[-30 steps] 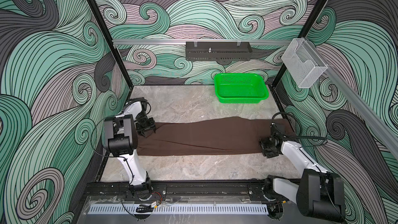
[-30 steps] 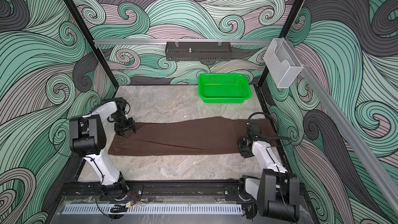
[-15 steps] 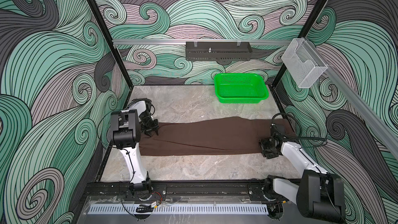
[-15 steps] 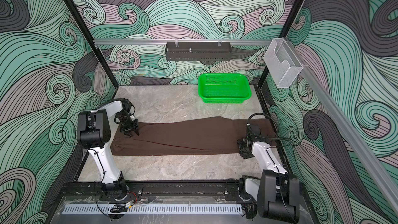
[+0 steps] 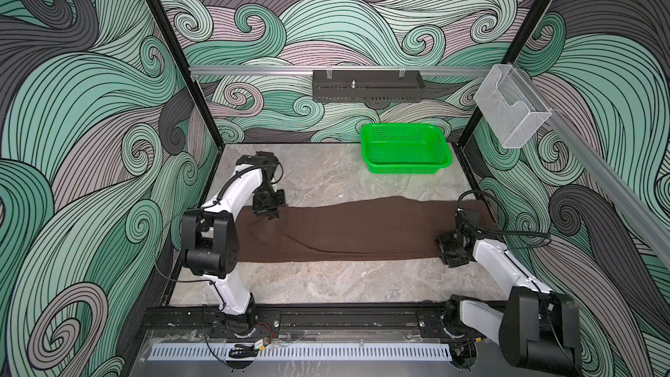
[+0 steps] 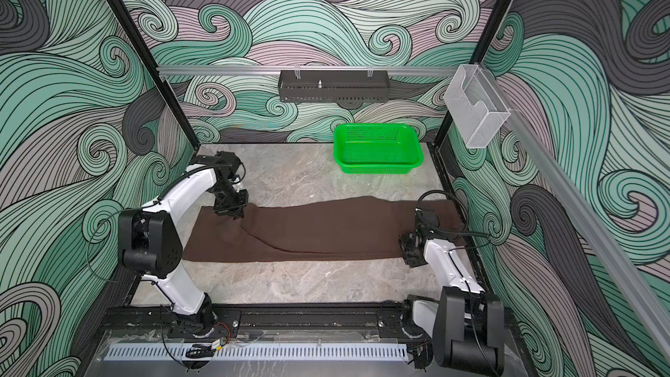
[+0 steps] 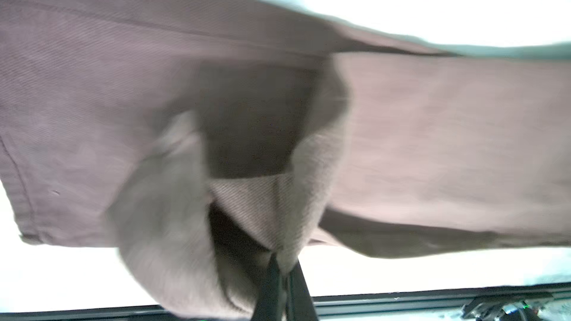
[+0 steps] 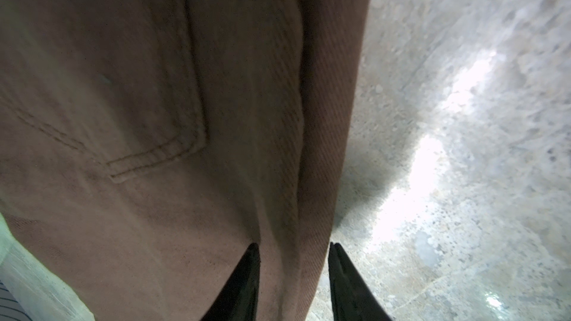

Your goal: Fold and stack the trousers

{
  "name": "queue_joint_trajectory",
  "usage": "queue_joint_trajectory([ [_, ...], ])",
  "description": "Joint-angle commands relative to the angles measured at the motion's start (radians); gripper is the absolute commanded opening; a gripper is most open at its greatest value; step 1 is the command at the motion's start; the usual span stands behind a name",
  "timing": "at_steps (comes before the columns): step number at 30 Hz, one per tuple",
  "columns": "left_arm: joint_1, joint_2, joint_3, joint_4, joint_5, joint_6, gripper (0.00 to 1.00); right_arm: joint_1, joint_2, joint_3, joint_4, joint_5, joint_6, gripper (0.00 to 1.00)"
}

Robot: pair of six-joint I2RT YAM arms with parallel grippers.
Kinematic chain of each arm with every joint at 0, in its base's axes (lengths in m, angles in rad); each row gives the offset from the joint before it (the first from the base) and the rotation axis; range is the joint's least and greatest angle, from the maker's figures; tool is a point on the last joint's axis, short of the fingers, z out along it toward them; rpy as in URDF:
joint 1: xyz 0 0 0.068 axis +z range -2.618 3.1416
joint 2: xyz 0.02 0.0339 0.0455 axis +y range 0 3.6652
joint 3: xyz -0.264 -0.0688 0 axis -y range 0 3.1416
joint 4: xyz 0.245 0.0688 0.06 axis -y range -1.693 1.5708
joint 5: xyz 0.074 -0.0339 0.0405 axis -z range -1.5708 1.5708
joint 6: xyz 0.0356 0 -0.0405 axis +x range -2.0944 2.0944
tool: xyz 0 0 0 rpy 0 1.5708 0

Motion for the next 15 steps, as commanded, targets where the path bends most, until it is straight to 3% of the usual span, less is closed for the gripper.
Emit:
queue_joint_trajectory([
  [1,-0.166,-0.002,-0.029,0.044,0.01,-0.248,0.0,-0.003,-0.006,-0.011,-0.015,-0.006,0.009,0.39],
  [4,-0.309,0.086,0.019,0.139,0.03,-0.377,0.02,-0.004,-0.011,-0.01,-0.015,-0.007,0.007,0.39],
  [5,-0.35,0.119,0.059,0.151,0.033,-0.397,0.09,-0.002,-0.014,-0.008,-0.015,-0.008,0.008,0.39],
  [8,-0.462,0.204,0.219,0.121,-0.006,-0.413,0.46,-0.004,-0.022,-0.002,-0.024,-0.004,0.002,0.39],
  [11,-0.52,0.191,0.319,0.077,-0.107,-0.402,0.63,-0.004,-0.032,0.001,-0.03,-0.004,-0.002,0.39],
  [12,-0.527,0.163,0.316,0.078,-0.137,-0.406,0.75,-0.005,-0.035,0.001,-0.03,-0.004,-0.002,0.39],
  [13,-0.529,0.129,0.298,0.092,-0.16,-0.409,0.98,-0.005,-0.037,0.001,-0.03,-0.003,-0.002,0.39],
  [15,-0.529,0.057,0.242,0.125,-0.212,-0.42,0.99,-0.004,-0.039,-0.002,-0.03,-0.004,0.001,0.39],
])
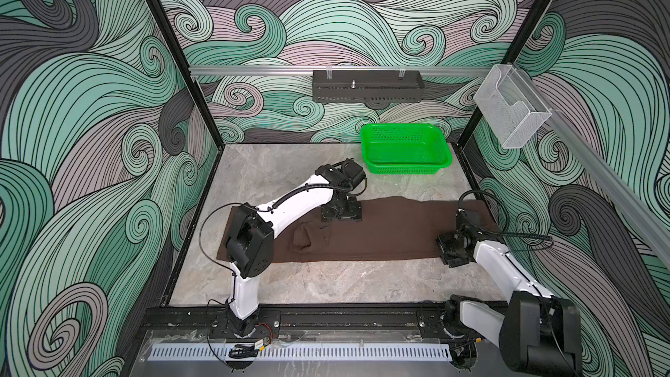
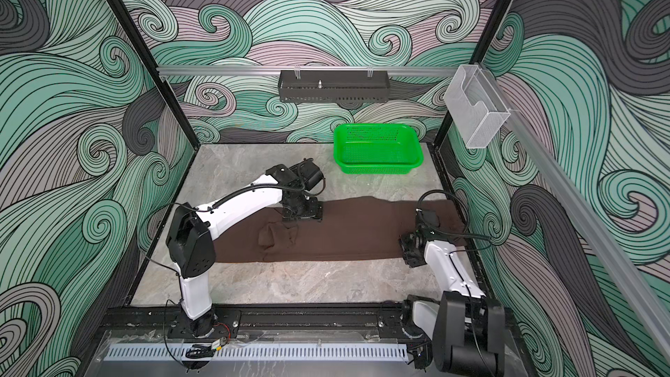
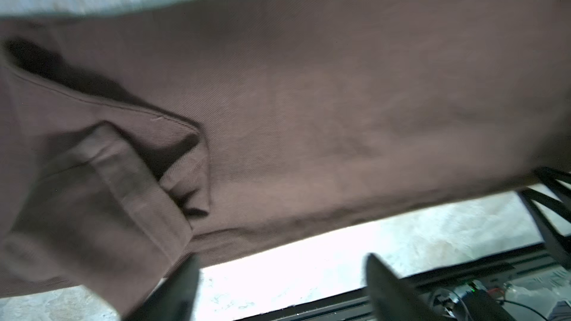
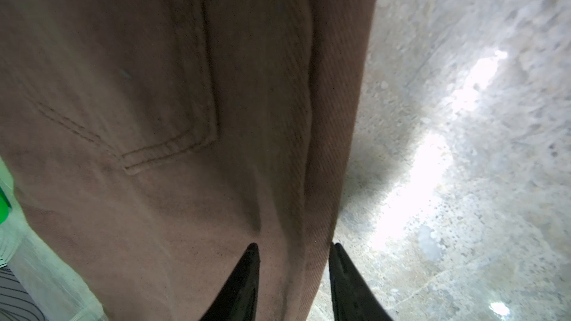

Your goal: Fold and stack the trousers

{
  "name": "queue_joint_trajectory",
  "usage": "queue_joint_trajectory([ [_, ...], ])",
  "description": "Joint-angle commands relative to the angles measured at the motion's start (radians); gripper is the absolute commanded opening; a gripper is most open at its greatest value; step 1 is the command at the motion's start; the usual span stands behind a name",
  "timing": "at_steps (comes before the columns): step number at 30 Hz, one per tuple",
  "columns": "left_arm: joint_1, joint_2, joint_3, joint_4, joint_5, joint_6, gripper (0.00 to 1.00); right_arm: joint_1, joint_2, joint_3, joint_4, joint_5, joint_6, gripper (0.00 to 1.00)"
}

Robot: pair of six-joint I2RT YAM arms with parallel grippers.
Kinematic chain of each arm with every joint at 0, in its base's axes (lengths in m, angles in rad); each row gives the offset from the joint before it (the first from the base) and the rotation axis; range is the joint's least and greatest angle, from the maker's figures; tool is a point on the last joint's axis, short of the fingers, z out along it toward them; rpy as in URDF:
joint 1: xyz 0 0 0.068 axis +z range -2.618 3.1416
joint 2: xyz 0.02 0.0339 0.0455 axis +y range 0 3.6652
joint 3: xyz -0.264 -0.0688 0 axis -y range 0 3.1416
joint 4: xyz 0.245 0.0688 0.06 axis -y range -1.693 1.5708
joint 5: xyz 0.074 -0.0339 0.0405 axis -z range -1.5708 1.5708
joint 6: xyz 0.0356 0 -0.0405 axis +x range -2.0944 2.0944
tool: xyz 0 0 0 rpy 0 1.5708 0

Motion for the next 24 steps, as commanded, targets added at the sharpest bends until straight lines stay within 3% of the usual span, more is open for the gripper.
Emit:
queue_joint_trajectory([
  [1,0.012,-0.149,-0.059,0.03,-0.151,-0.036,0.99,-0.003,-0.011,-0.002,-0.023,0.0,0.003,0.39],
  [4,0.027,-0.263,-0.216,0.147,-0.259,-0.055,0.99,-0.003,-0.009,-0.002,-0.025,-0.003,0.004,0.39],
  [8,0.142,-0.327,-0.343,0.235,-0.058,-0.013,0.99,-0.003,-0.008,0.0,-0.024,-0.007,0.009,0.39],
  [10,0.158,-0.324,-0.347,0.19,-0.036,-0.014,0.95,-0.004,-0.011,0.002,-0.026,-0.008,0.01,0.39],
  [11,0.162,-0.318,-0.345,0.161,-0.039,-0.016,0.91,-0.002,-0.013,0.002,-0.026,-0.007,0.007,0.39],
  [13,0.184,-0.3,-0.351,0.098,-0.035,-0.038,0.66,-0.004,-0.017,0.002,-0.03,-0.005,0.007,0.39],
  [14,0.204,-0.298,-0.366,0.093,-0.023,-0.049,0.58,-0.003,-0.019,0.002,-0.029,-0.006,0.008,0.39],
  [15,0.225,-0.305,-0.398,0.114,-0.009,-0.063,0.56,-0.003,-0.018,0.002,-0.031,-0.007,0.006,0.39],
  [24,0.322,-0.28,-0.511,0.174,0.008,-0.061,0.75,-0.003,-0.031,0.003,-0.04,-0.003,-0.002,0.39],
])
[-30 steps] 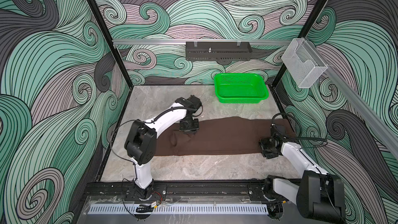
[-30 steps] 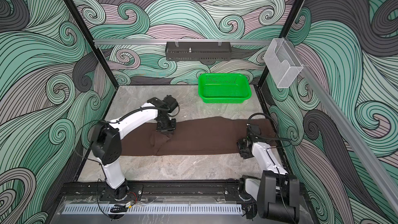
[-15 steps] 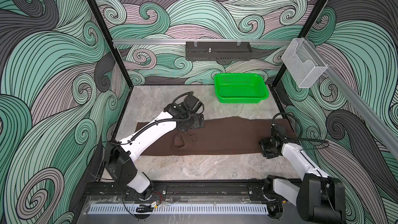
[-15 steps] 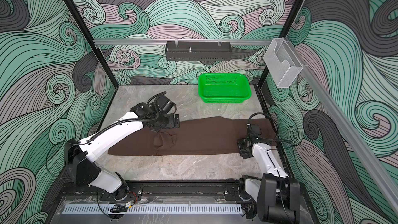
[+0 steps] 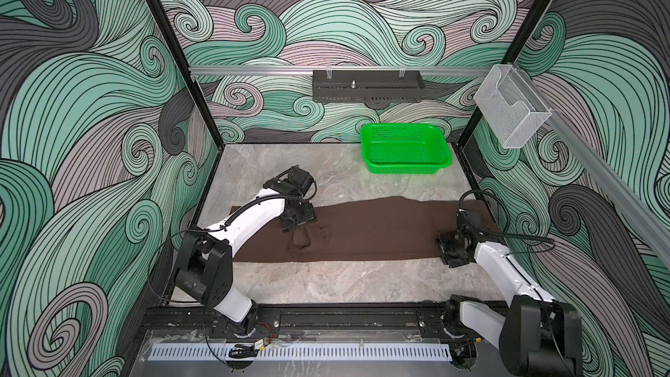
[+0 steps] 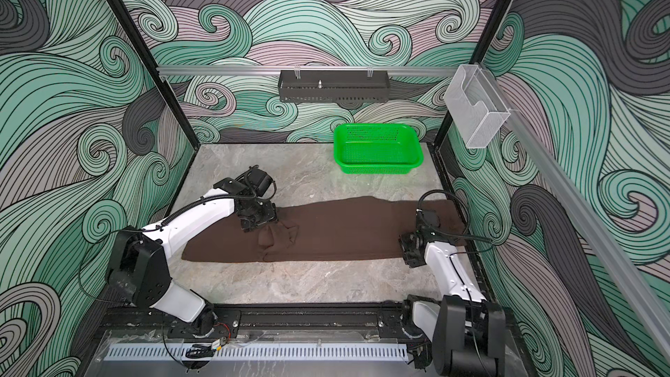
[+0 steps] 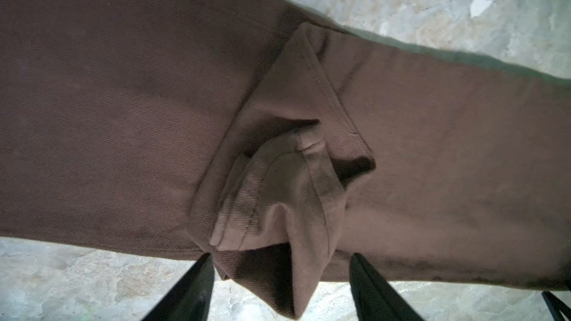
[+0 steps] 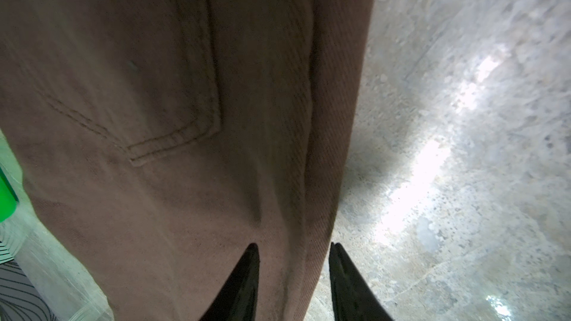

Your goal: Fold and stack the trousers

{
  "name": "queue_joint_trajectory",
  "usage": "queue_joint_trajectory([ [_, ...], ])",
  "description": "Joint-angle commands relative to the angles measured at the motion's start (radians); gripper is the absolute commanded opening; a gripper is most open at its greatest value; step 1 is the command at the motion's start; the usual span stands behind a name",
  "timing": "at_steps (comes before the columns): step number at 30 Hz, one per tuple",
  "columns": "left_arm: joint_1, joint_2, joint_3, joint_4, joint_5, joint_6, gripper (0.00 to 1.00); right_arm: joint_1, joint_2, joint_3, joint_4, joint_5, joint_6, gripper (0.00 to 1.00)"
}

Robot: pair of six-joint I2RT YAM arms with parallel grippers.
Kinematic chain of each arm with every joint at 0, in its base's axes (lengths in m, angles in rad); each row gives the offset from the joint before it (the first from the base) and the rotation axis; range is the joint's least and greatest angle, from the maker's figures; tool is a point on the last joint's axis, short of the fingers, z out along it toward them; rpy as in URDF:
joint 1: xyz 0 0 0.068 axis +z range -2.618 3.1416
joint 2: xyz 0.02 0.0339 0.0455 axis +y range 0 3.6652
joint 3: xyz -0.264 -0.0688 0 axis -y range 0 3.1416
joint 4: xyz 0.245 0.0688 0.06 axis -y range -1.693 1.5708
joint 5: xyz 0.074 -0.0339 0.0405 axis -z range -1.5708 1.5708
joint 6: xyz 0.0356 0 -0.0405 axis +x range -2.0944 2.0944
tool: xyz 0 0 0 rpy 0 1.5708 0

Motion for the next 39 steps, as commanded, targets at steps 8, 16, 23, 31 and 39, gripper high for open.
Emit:
queue_joint_trajectory([
  [8,0.036,0.152,-0.012,0.087,0.102,0.055,0.72,-0.002,-0.014,-0.002,-0.027,0.003,0.002,0.39],
  [16,0.042,0.175,0.083,0.098,0.157,0.175,0.0,-0.003,-0.023,-0.001,-0.035,0.006,0.0,0.39],
  [23,-0.069,-0.017,0.16,-0.014,0.191,0.49,0.0,-0.003,-0.04,0.0,-0.046,0.006,0.0,0.39],
  [31,-0.382,-0.165,-0.104,-0.03,0.309,0.587,0.15,-0.003,-0.043,-0.008,-0.047,0.001,0.005,0.39],
  [39,-0.508,-0.254,-0.116,-0.063,0.138,0.492,0.61,-0.003,-0.06,0.009,-0.069,0.007,-0.005,0.39],
])
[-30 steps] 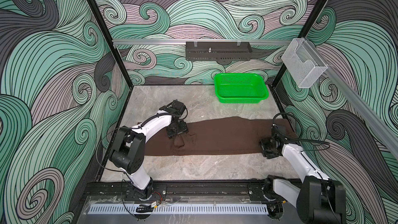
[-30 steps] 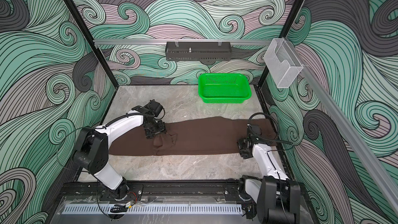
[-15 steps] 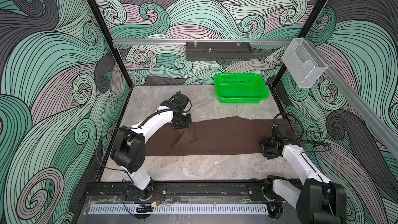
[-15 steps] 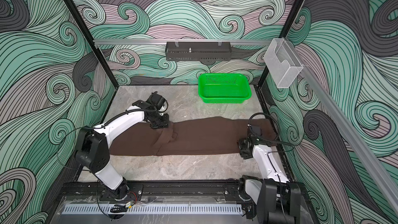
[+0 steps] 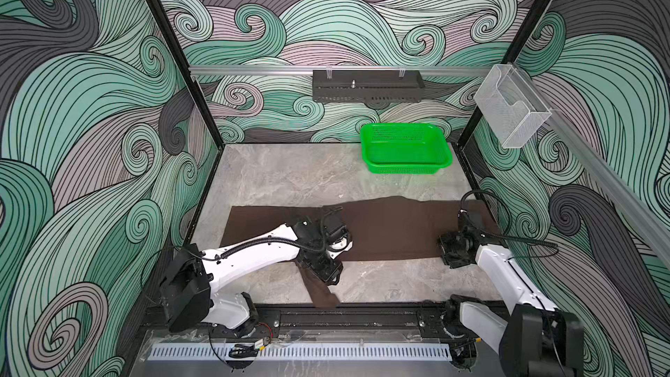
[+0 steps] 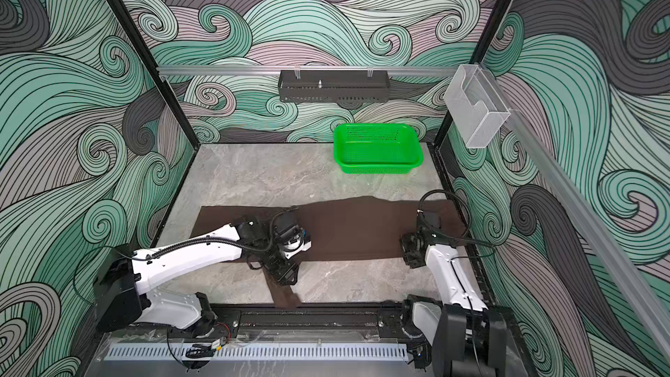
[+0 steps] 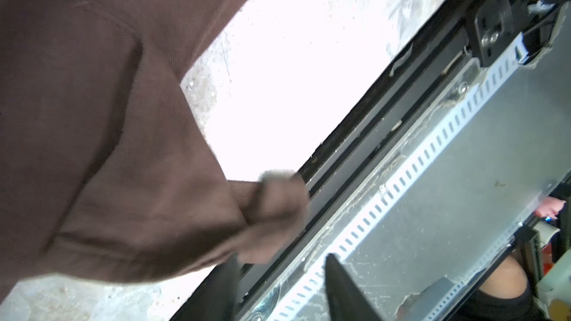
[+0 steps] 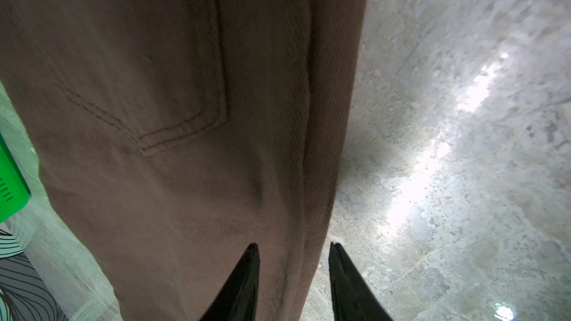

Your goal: Fold and stack the trousers

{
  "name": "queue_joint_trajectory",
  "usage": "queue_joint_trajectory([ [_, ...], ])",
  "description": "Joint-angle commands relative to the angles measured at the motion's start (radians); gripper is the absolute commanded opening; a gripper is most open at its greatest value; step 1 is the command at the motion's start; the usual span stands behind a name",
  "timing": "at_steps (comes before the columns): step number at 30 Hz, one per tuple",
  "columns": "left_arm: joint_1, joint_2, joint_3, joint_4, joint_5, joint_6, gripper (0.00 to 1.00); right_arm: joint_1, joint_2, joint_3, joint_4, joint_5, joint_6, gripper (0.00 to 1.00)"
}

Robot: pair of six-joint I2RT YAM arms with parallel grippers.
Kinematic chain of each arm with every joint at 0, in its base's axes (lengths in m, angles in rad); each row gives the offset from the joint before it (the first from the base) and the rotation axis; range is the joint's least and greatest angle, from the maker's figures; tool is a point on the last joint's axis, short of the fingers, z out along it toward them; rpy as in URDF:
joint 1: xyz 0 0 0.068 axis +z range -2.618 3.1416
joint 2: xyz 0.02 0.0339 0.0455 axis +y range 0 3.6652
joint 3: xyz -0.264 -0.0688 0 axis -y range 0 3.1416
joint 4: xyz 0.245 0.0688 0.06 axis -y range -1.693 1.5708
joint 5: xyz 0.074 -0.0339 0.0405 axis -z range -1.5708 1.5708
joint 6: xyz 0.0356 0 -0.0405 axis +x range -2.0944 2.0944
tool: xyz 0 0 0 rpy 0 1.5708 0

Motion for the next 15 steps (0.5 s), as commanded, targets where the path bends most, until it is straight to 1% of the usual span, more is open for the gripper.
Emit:
queue_joint_trajectory([
  [1,0.002,-0.101,0.037,-0.028,-0.149,-0.071,0.73,-0.003,-0.015,0.01,-0.04,0.006,-0.004,0.39],
  [2,0.003,-0.13,0.036,-0.023,-0.22,-0.111,0.98,-0.003,-0.019,0.011,-0.043,0.007,-0.003,0.39],
  [5,0.003,-0.203,-0.024,0.033,-0.371,-0.217,0.99,-0.002,-0.031,0.009,-0.045,0.008,-0.002,0.39],
  [6,0.007,-0.221,-0.058,0.058,-0.405,-0.251,0.99,-0.004,-0.031,0.007,-0.046,0.009,0.0,0.39],
  [7,0.015,-0.227,-0.074,0.066,-0.411,-0.27,0.99,-0.002,-0.031,0.007,-0.046,0.008,0.0,0.39],
  [11,0.055,-0.172,-0.095,0.033,-0.376,-0.354,0.99,-0.002,-0.032,0.003,-0.045,0.007,0.001,0.39],
  [13,0.088,-0.123,-0.102,-0.001,-0.332,-0.39,0.98,-0.003,-0.031,0.004,-0.046,0.005,0.001,0.39],
  [14,0.113,-0.098,-0.11,-0.008,-0.285,-0.398,0.96,-0.002,-0.032,0.003,-0.045,0.006,0.001,0.39],
  [15,0.134,-0.079,-0.13,0.001,-0.251,-0.412,0.91,-0.003,-0.034,0.003,-0.046,0.006,0.003,0.39],
])
